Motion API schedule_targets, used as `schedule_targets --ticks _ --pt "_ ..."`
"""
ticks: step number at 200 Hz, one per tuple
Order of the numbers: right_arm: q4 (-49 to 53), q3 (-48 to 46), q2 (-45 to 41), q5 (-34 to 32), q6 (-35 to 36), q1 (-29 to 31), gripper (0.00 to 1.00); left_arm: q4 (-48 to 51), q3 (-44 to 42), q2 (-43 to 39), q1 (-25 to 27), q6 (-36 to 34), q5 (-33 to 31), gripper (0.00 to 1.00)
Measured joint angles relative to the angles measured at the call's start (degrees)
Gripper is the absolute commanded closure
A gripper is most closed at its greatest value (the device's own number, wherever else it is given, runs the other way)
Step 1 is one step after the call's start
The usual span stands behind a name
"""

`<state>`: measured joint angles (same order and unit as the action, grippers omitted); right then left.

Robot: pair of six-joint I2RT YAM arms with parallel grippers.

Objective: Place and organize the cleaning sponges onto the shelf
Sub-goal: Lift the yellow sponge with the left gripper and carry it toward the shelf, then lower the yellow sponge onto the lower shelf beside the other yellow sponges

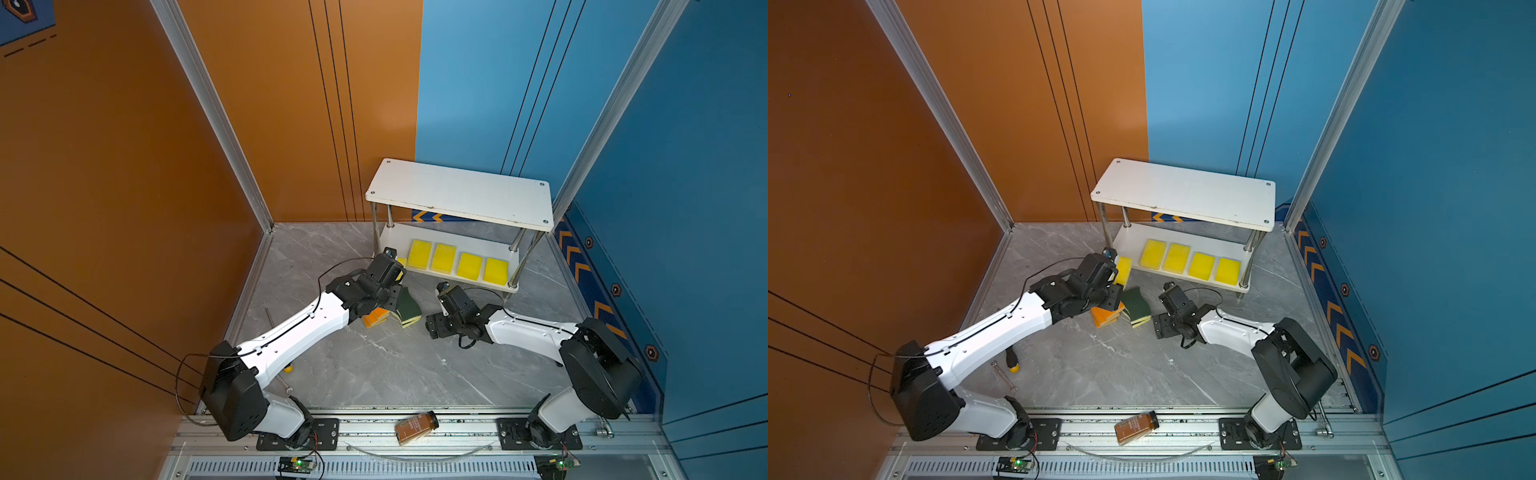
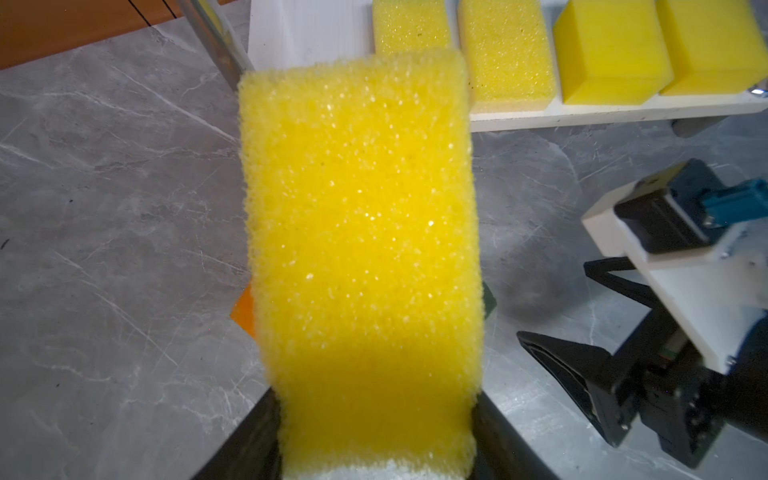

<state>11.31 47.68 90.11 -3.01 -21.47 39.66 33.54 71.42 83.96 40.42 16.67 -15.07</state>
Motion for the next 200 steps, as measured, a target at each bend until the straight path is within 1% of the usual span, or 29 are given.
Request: schedule_targets --ticks 36,78,119,145,200 --pt "0.02 -0.11 -0.50 -0.22 -0.07 1.97 0.08 -4.33 0.37 3.17 -2.60 -4.98 1.99 0.39" --pt "0.02 -0.59 -2.67 -0.74 -0.48 2.08 0.08 -7.91 3.48 7.26 -3.74 -8.76 2.10 0.39" --pt "0.07 -1.38 -3.98 -1.75 -0.50 2.08 0.08 -11.32 6.93 12.28 -5.57 -9.40 2.14 0.38" --pt "0.13 -2.05 -5.03 -1.99 -0.50 2.08 0.08 -11.74 9.88 16.37 -6.64 -9.40 2.34 0.37" --pt "0.22 -4.50 -7.96 -3.28 -0.96 1.90 0.08 -11.76 14.05 20.65 -6.80 -9.60 2.51 0.36"
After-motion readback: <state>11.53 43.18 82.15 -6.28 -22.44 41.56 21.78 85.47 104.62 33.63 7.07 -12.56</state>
